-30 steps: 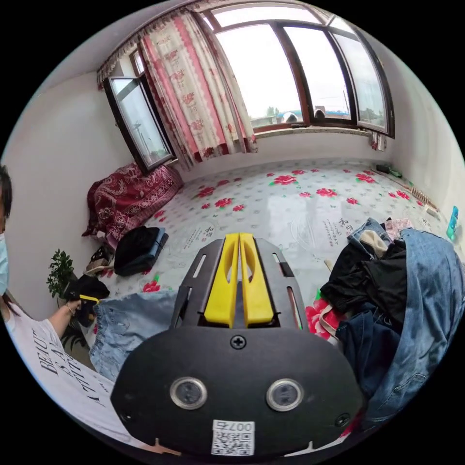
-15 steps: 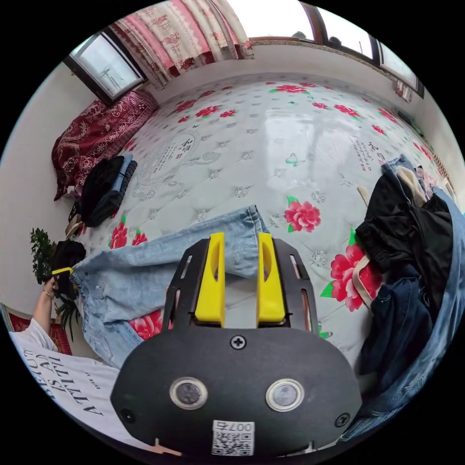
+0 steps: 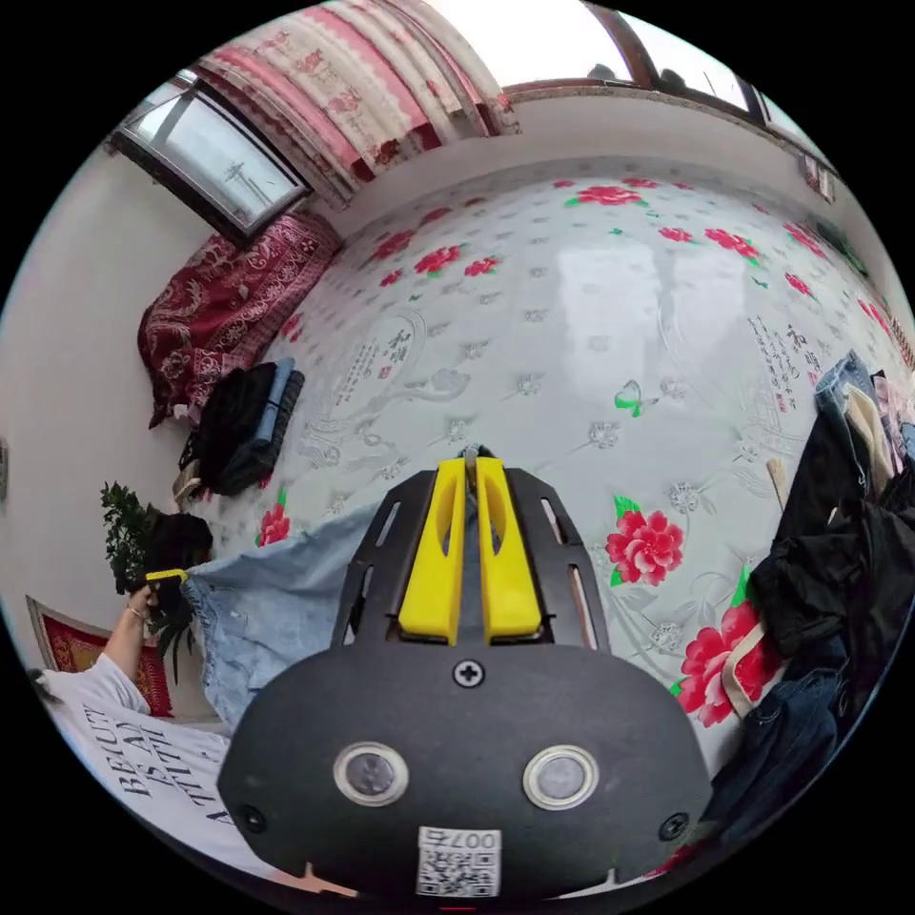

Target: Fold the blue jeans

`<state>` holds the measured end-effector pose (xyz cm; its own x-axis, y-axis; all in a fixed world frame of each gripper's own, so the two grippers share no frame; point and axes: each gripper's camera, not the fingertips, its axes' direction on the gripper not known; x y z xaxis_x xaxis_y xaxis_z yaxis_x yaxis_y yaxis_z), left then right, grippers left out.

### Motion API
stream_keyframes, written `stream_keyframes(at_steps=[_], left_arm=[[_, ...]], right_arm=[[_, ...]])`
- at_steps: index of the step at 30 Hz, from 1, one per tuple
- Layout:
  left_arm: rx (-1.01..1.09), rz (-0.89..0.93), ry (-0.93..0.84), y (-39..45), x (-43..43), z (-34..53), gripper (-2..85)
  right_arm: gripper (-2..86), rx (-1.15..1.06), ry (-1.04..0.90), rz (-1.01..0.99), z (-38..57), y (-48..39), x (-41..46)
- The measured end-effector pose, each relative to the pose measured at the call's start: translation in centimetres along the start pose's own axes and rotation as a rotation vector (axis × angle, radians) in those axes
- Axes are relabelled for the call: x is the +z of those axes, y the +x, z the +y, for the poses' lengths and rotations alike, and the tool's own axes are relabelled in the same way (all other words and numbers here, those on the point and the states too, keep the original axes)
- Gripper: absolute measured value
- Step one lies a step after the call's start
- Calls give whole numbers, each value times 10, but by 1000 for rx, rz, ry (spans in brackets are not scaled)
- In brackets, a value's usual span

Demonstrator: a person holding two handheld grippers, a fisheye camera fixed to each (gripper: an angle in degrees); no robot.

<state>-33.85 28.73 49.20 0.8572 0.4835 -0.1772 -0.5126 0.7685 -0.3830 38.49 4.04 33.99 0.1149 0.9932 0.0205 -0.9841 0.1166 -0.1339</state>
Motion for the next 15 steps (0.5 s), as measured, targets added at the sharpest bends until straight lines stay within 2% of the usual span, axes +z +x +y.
stream_keyframes(at_steps=[2, 6, 8, 12, 15], left_arm=[[-7, 23, 46, 5, -17, 9, -9], [-16, 90, 195, 17, -79, 52, -9], [-9, 111, 265, 26, -108, 84, -9], [65, 125, 358, 65, -146, 180, -9], [129, 114, 301, 105, -123, 249, -9]], right_arm=[[2, -42, 141, -120, 4, -13, -85], [1, -134, 318, -157, 44, -42, -213], [0, -186, 388, -150, 93, -54, -285], [0, -237, 378, -97, 193, -50, -350], [0, -191, 230, -19, 287, -29, -346]])
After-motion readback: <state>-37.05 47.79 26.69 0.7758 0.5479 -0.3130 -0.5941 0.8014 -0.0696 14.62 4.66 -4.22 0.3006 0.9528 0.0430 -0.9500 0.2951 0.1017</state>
